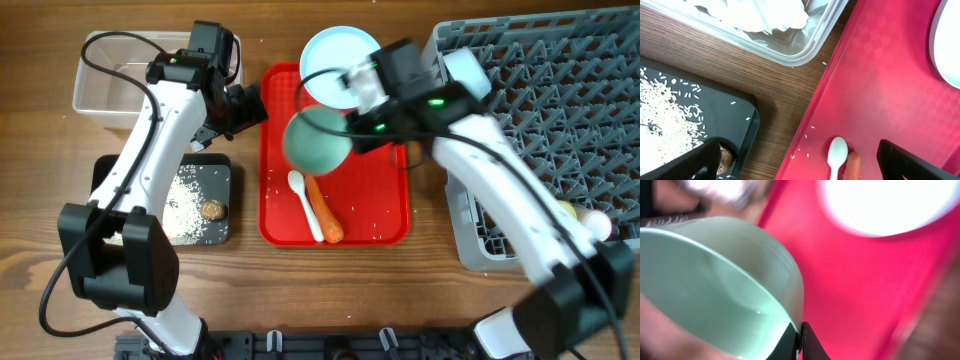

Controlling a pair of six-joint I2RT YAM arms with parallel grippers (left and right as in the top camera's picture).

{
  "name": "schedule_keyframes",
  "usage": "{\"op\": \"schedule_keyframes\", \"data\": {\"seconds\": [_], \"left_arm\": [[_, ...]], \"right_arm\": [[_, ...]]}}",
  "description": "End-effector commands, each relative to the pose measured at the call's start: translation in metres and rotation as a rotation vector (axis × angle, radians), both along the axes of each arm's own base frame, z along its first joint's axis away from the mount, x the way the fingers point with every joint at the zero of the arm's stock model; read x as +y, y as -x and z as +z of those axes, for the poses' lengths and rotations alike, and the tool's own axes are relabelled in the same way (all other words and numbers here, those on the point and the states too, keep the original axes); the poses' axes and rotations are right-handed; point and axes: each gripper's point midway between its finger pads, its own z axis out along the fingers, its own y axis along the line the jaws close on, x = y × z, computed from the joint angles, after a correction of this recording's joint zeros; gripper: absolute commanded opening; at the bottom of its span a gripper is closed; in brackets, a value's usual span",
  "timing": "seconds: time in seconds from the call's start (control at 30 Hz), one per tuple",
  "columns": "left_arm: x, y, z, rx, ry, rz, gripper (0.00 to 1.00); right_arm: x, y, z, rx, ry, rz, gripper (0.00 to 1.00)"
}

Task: Sort waste into correct bins and load items into the dishwasher rack
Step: 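Place the teal bowl into the dishwasher rack with the right gripper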

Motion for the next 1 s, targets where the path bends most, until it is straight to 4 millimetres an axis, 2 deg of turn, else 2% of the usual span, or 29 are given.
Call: {"op": "schedule_keyframes", "data": {"seconds": [0.0,0.03,0.07,0.1,0.17,0.27,0.33,0.43,0.57,0.87,0.97], "left_arm": [[0.003,0.000,0.004,-0.015,-0.006,0.012,1.00],[0.003,0.000,0.004,-0.015,-0.006,0.012,1.00],[0.003,0.000,0.004,-0.015,-0.006,0.012,1.00],[0.003,0.000,0.004,-0.015,-0.006,0.012,1.00],[0.003,0.000,0.004,-0.015,-0.006,0.012,1.00],[0.003,0.000,0.004,-0.015,-0.005,0.012,1.00],[0.003,0.001,0.004,-0.014,-0.006,0.012,1.00],[0.003,0.001,0.004,-0.014,-0.006,0.012,1.00],[0.003,0.001,0.004,-0.014,-0.006,0.012,1.00],[0.003,0.001,0.004,-0.014,-0.006,0.012,1.00],[0.003,0.001,0.004,-0.014,-0.006,0.012,1.00]], "right_arm": [[-0.109,-0.046,0.038,-0.216,0.243,-0.379,0.04],[-0.134,-0.052,0.042,-0.246,0.311,-0.456,0.04],[-0.176,-0.057,0.047,-0.284,0.433,-0.591,0.04],[-0.206,-0.056,0.053,-0.306,0.525,-0.697,0.04],[-0.247,-0.048,0.064,-0.338,0.658,-0.856,0.05],[-0.291,-0.028,0.084,-0.386,0.871,-1.018,0.04],[-0.300,-0.020,0.089,-0.391,0.962,-1.021,0.04],[-0.308,-0.009,0.084,-0.342,1.110,-0.944,0.04],[-0.307,-0.004,0.063,-0.237,1.167,-0.834,0.04],[-0.305,-0.007,0.008,-0.046,1.293,-0.657,0.04],[-0.309,-0.008,0.010,-0.055,1.347,-0.656,0.04]]}}
